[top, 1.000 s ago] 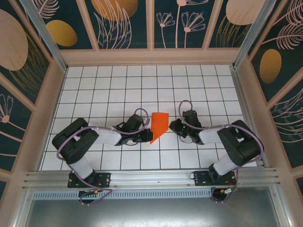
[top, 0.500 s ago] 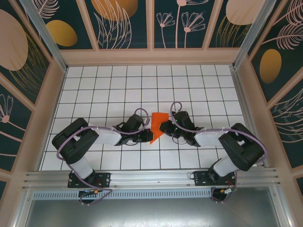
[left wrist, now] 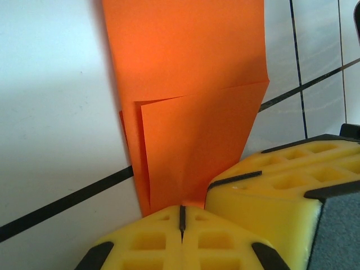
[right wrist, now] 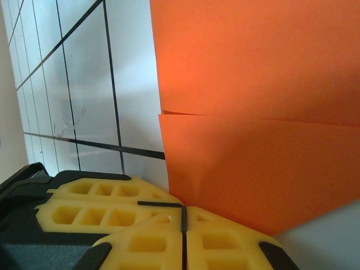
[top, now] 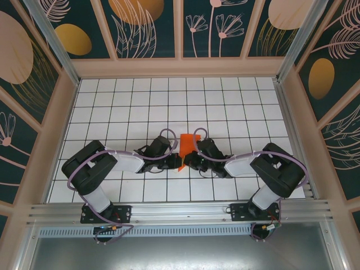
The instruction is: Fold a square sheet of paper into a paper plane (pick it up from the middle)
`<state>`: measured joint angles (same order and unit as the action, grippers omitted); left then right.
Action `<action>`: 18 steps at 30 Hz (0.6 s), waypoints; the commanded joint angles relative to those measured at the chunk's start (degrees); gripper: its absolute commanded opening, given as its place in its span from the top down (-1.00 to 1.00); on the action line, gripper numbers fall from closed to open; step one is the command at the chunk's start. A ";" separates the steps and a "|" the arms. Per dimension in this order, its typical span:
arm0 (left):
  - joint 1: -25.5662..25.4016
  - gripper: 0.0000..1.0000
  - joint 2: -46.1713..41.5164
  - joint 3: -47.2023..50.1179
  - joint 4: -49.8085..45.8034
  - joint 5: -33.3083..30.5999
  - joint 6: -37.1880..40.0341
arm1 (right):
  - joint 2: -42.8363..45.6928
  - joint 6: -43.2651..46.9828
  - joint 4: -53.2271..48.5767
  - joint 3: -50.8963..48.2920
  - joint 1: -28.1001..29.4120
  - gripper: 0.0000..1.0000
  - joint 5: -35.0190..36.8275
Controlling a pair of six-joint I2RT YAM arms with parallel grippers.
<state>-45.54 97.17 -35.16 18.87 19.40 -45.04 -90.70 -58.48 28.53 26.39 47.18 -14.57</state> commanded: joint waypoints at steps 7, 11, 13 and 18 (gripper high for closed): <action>0.19 0.97 3.41 2.15 -10.24 -6.55 1.85 | -1.45 -5.86 2.12 -3.10 3.01 0.83 4.03; 0.23 0.98 3.26 2.29 -10.33 -6.60 1.94 | -0.93 -4.79 -0.91 -2.58 1.78 0.83 5.60; 0.20 0.98 3.13 2.29 -10.51 -6.74 2.10 | -0.94 -4.45 -1.42 -2.66 0.59 0.83 5.60; 0.19 0.98 2.92 2.37 -10.68 -6.88 2.14 | -0.05 -4.26 -1.13 -3.43 -3.14 0.81 5.55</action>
<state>-45.71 97.12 -35.16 18.85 19.03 -44.99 -91.11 -63.18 30.87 24.43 46.44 -11.60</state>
